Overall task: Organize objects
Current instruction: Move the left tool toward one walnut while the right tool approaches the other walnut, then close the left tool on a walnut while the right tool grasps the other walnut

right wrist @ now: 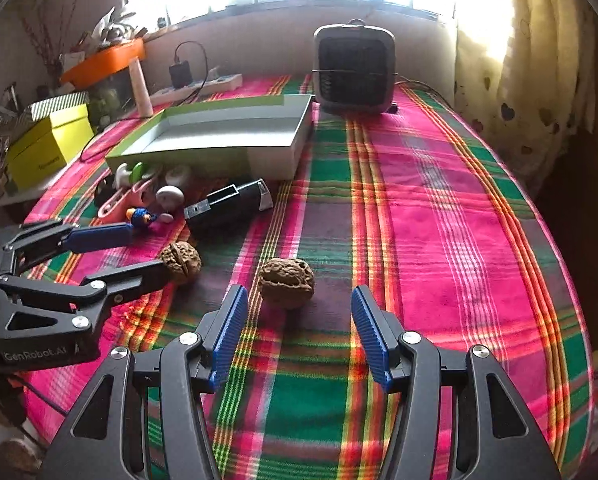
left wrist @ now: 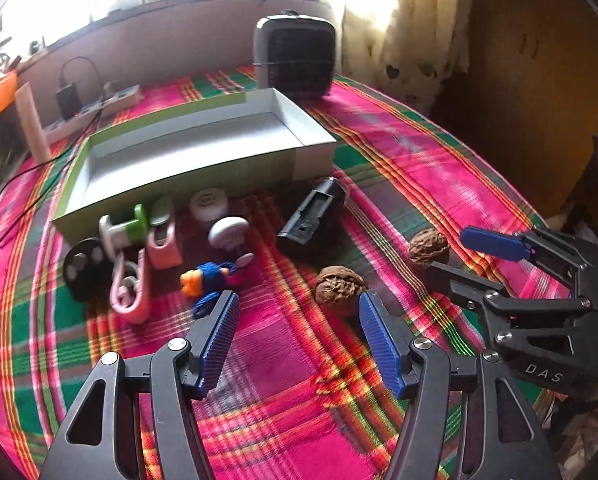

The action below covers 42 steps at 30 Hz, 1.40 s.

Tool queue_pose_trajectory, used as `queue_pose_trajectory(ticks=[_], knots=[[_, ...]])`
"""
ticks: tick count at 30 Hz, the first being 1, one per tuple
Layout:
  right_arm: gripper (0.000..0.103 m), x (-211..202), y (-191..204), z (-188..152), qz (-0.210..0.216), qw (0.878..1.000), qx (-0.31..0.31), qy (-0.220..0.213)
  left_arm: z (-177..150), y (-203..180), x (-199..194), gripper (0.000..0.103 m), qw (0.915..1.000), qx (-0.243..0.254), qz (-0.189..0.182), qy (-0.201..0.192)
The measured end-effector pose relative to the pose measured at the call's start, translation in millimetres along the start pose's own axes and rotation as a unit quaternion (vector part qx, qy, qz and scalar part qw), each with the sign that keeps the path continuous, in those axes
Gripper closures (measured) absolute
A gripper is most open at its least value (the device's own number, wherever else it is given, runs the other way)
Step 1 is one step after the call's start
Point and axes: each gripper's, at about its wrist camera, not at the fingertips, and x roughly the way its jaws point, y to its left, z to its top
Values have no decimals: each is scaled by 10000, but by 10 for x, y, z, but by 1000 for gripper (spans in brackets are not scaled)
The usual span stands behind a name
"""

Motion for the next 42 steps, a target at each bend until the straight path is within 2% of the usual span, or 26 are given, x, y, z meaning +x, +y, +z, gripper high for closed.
queue_pose_trajectory(ticks=[11, 13, 16, 19, 22, 28, 33, 42], knots=[[48, 102, -37, 26, 90, 9998, -77, 156, 40, -76, 143, 43, 9998, 84, 25, 152], [52, 116, -31, 29, 100, 9997, -117, 188, 43, -92, 154, 44, 9998, 111, 45, 147], [58, 119, -12, 44, 131, 9996, -166, 172, 49, -98, 163, 47, 9998, 152, 85, 123], [60, 133, -1, 55, 126, 9996, -193, 178, 63, -71, 165, 57, 9997, 106, 171, 100], [64, 138, 11, 66, 156, 9995, -207, 175, 75, -48, 171, 59, 9998, 89, 140, 100], [67, 136, 30, 58, 146, 9995, -216, 168, 78, -35, 167, 63, 9998, 77, 166, 87], [69, 129, 44, 55, 148, 9995, -222, 168, 80, -16, 162, 72, 9998, 35, 189, 78], [69, 126, 63, 63, 178, 9995, -196, 172, 67, 23, 146, 74, 9998, -77, 177, 65]])
